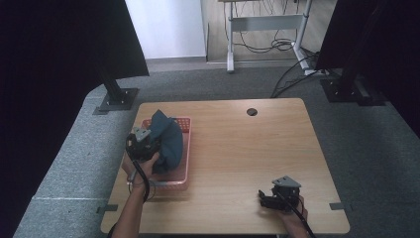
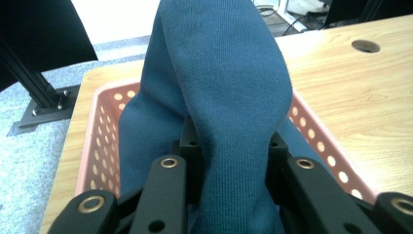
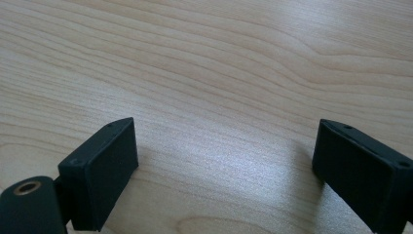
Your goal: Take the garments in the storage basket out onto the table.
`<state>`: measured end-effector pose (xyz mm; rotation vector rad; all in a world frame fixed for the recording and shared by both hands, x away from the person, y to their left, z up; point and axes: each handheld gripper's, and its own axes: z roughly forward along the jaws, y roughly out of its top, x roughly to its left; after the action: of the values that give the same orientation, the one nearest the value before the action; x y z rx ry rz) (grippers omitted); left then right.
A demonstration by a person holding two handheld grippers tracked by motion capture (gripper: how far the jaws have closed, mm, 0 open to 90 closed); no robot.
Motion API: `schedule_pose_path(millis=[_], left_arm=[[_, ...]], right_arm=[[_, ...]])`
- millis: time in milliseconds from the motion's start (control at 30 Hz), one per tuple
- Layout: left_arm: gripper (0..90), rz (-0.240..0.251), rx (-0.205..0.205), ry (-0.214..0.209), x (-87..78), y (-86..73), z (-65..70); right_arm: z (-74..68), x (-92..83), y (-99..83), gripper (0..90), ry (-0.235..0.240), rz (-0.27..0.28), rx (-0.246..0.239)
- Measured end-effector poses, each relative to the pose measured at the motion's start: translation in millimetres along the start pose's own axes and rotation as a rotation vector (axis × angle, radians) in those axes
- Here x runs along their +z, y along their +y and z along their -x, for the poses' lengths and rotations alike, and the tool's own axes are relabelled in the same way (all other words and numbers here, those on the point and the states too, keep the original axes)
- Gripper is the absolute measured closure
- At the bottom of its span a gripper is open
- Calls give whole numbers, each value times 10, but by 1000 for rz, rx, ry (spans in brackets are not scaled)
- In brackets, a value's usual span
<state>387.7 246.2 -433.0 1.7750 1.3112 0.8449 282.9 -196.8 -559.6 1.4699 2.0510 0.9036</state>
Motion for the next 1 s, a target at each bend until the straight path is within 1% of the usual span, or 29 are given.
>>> schedule_pose_path(millis=[167,533,667,1000], left_arm=[[714,12,6,-6,-44,50,27],[714,30,15,-14,-108,103,63],[714,48,24,-20,-148,147,104],[714,62,33,-24,-187,212,164]], right_arm=[[0,0,0,88,-1,0,1],[0,0,0,88,-1,0,1],[-1,-1,0,89,-2,1,1],[-1,-1,0,90,-1,1,1]])
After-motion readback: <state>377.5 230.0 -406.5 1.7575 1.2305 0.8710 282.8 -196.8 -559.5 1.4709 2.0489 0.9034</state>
